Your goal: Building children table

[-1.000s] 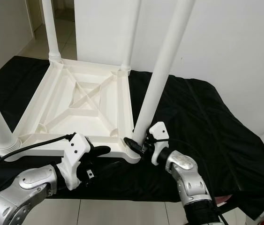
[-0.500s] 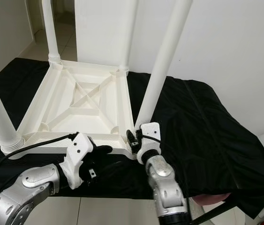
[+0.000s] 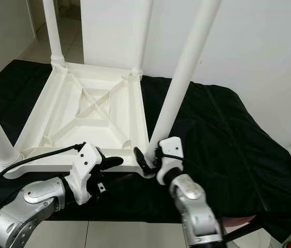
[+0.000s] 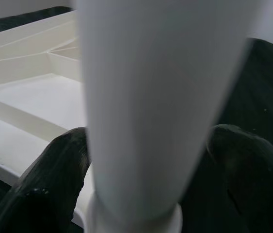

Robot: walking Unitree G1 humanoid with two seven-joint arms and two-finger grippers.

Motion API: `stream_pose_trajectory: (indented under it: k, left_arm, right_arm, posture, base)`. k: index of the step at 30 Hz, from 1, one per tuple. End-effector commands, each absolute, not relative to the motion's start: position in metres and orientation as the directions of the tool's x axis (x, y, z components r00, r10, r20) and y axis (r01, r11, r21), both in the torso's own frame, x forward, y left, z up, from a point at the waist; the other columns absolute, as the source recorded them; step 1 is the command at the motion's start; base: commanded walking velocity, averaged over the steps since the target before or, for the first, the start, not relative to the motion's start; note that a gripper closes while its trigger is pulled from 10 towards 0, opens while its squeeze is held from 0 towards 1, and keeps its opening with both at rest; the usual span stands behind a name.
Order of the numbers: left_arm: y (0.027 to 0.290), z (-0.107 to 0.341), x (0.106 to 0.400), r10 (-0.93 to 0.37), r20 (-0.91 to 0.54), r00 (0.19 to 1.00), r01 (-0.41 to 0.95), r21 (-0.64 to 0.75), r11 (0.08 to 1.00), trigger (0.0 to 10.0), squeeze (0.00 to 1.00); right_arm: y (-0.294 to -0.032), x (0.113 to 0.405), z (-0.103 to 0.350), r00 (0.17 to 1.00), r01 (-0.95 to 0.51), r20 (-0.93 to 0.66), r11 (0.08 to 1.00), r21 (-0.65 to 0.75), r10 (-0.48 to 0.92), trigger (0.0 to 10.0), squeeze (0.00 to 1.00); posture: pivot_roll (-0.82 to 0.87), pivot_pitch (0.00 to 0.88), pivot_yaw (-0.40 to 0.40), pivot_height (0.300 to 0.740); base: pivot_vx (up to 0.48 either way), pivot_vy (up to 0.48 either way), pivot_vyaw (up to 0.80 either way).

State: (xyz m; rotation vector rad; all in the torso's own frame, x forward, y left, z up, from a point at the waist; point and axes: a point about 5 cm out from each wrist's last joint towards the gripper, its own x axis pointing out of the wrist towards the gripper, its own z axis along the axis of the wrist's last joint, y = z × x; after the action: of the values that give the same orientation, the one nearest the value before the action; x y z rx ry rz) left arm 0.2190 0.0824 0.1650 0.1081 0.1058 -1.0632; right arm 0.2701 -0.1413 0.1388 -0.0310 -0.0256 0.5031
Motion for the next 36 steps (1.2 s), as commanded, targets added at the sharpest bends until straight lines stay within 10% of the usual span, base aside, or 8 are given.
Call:
stream_pose_trajectory:
  k: [1,26,28,31,36]
  left_arm:
    - [0.079,0.166,0.220,-0.861,-0.125,0.493,0.870,0.051,0.491,10.0,0.00]
    - [0.083,0.177,0.221,-0.851,-0.082,0.519,0.853,0.104,0.511,10.0,0.00]
    - [0.082,0.177,0.222,-0.851,-0.082,0.519,0.854,0.105,0.510,10.0,0.00]
    - [0.080,0.175,0.223,-0.852,-0.083,0.517,0.854,0.103,0.509,10.0,0.00]
    - [0.078,0.175,0.222,-0.857,-0.081,0.508,0.860,0.097,0.501,10.0,0.00]
  right_arm:
    - [-0.149,0.273,0.142,0.859,-0.510,0.030,0.859,-0.042,0.511,10.0,0.00]
    - [-0.139,0.312,0.129,0.513,-0.856,-0.098,0.500,-0.128,0.853,10.0,0.00]
    - [-0.136,0.313,0.128,0.503,-0.862,-0.097,0.491,-0.127,0.858,9.3,0.00]
    - [-0.134,0.312,0.124,0.482,-0.874,-0.098,0.471,-0.119,0.871,0.0,0.00]
    - [-0.135,0.308,0.121,0.466,-0.884,-0.095,0.459,-0.087,0.879,0.0,0.00]
  posture:
    - [0.01,0.000,-0.140,0.740]
    - [0.06,0.000,-0.126,0.740]
    - [0.06,0.000,-0.128,0.740]
    - [0.05,0.000,-0.124,0.740]
    - [0.05,0.000,-0.125,0.740]
  base:
    - [0.000,0.000,0.00]
    - [0.000,0.000,0.00]
    - [0.000,0.000,0.00]
    - [0.000,0.000,0.00]
    - [0.000,0.000,0.00]
